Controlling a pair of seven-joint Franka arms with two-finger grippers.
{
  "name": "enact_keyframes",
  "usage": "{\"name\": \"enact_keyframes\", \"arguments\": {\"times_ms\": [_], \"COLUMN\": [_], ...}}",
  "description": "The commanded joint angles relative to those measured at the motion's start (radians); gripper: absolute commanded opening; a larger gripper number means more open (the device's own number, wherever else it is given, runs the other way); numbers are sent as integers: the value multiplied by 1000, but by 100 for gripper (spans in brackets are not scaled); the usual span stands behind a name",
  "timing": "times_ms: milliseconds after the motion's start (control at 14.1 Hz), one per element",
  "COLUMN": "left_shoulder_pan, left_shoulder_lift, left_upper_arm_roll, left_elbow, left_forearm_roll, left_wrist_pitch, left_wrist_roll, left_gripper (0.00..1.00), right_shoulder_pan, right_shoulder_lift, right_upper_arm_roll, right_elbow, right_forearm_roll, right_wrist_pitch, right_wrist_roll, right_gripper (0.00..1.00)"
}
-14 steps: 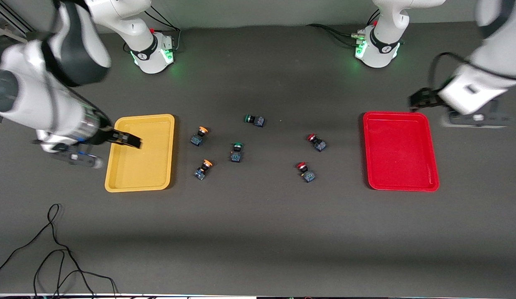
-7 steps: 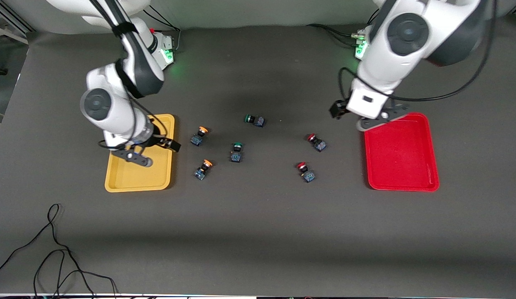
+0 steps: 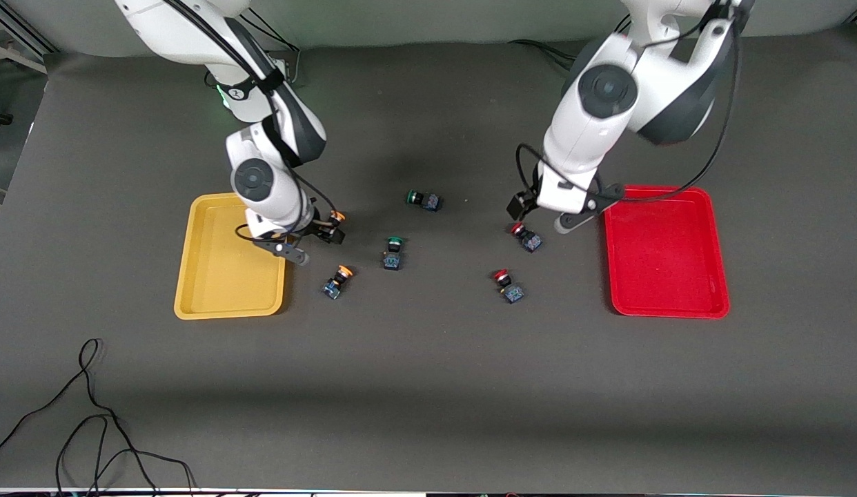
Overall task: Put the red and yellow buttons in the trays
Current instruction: 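Reach the right gripper to an orange button while the left gripper reaches a red button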
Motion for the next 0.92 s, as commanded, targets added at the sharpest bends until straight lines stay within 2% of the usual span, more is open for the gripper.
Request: {"name": "enact_keyframes", "arguments": {"times_ms": [0,142,213,284,355,426,497,639,710,781,852], "left_shoulder_pan": [-31,-35,-31,-31,-32,-32,-32,-34,-35,-35,-37], "left_shoulder_lift": [112,197,223,253,284,312,332,362,366,366,366], "left_upper_arm_roll": [13,16,18,19,21,24,25,30,32,32,32], "left_elbow": [-70,-74,-74,-74,-74,-74,-74,-74,-74,-74,-74], "left_forearm_roll": [27,111,154,182,201,213,213,215,215,215,215], "left_wrist_pitch": [171,215,237,251,268,289,300,315,314,311,306], "left_wrist_roll": [-30,-66,-98,-121,-131,-132,-135,-135,-135,-137,-138], "left_gripper": [100,100,100,100,100,100,100,99,86,65,49], "right_shoulder_pan": [9,9,9,9,9,8,6,3,2,-1,-36], "right_shoulder_lift": [3,26,35,37,38,38,38,28,11,-27,-81], "right_upper_arm_roll": [-4,-4,-4,-4,-4,-4,-4,-6,-10,-17,-18], "right_elbow": [-47,-84,-84,-84,-84,-84,-82,-79,-78,-76,-73], "right_forearm_roll": [15,15,15,15,15,15,15,15,15,15,15], "right_wrist_pitch": [67,141,149,151,155,157,157,151,139,110,50], "right_wrist_roll": [22,22,22,21,21,21,21,21,22,13,4], "right_gripper": [100,100,94,80,57,38,25,4,0,0,0]}}
